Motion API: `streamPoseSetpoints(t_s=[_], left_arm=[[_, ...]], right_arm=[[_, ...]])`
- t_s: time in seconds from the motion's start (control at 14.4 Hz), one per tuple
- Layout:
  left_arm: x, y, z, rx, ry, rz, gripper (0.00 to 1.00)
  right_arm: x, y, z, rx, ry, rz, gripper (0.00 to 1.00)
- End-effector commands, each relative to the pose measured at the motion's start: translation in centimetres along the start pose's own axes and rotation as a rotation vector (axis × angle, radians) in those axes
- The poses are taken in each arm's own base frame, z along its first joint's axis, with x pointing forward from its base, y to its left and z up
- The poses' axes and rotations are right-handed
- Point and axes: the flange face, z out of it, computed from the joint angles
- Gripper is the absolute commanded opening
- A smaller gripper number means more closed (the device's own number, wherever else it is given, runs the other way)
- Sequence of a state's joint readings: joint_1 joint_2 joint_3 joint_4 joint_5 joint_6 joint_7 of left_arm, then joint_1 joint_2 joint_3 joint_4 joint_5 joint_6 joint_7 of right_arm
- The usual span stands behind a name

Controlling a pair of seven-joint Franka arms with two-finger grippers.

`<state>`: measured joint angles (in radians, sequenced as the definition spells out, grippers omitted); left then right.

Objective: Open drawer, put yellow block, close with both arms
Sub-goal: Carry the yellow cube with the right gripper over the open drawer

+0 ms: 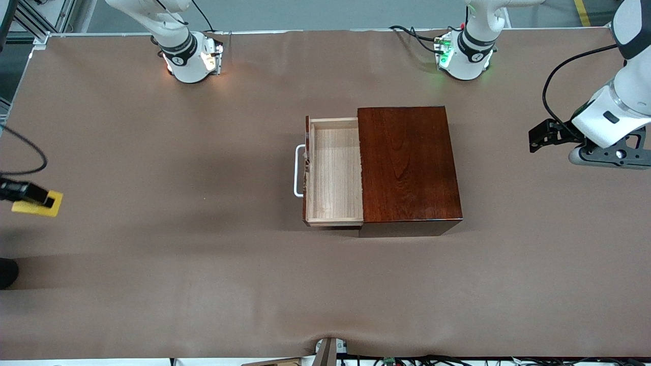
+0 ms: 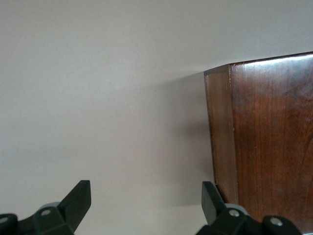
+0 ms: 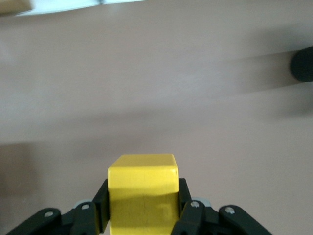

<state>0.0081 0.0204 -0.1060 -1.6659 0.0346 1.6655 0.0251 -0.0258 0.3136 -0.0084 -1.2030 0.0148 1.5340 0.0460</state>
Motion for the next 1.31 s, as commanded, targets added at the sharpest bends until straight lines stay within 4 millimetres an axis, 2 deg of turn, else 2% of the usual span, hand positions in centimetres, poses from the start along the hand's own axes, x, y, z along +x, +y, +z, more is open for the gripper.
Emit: streamPoseSetpoints(t_s=[0.0,0.21,0.35,0.48,0.55,0.62,0.69,0.83,0.9,1.04,1.25], left_arm=[[-0.3,-0.2,-0.3,-0.016,-0.005,0.000,1.00],[-0.2,-0.3,-0.2,-0.016,-0.007,-0.002,1.00],[-0.2,-0.2,-0.2,-0.016,-0.007,-0.002,1.00],[-0.2,-0.1,-0.2,-0.016,-0.007,-0.017,1.00],[-0.2,0.0,-0.1,-0.016,-0.008,-0.031,1.00],[-0.2,0.1,-0.1,-0.016,-0.008,-0.037,1.00],[-0.2,0.1,-0.1,-0.016,-0.008,-0.040,1.00],[-0.1,0.1,0.1,-0.017,-0.013,-0.042,1.00],[-0.1,0.1,0.1,-0.017,-0.013,-0.042,1.00],[0.0,0.1,0.2,-0.017,-0.014,-0.042,1.00],[0.2,0.1,0.7,-0.018,-0.022,-0.040,1.00]], right_arm=[[-4.7,-7.4,0.1,0.004,-0.032,-0.036,0.00],[-7.5,-18.5,0.8,0.002,-0.047,-0.044,0.00],[-9.9,-25.4,1.1,0.062,-0.056,-0.002,0.00],[-11.5,-31.7,2.9,0.090,-0.039,0.012,0.00],[-12.9,-35.0,3.8,0.103,-0.044,0.030,0.00],[-14.1,-38.0,5.0,0.115,-0.045,0.056,0.00],[-14.6,-39.9,6.1,0.123,-0.038,0.076,0.00],[-16.2,-45.0,7.9,0.165,-0.002,0.085,0.00],[-16.0,-46.6,9.1,0.187,0.019,0.079,0.00],[-14.6,-48.3,12.7,0.208,0.046,0.067,0.00],[-12.3,-48.9,18.5,0.210,0.071,0.029,0.00]])
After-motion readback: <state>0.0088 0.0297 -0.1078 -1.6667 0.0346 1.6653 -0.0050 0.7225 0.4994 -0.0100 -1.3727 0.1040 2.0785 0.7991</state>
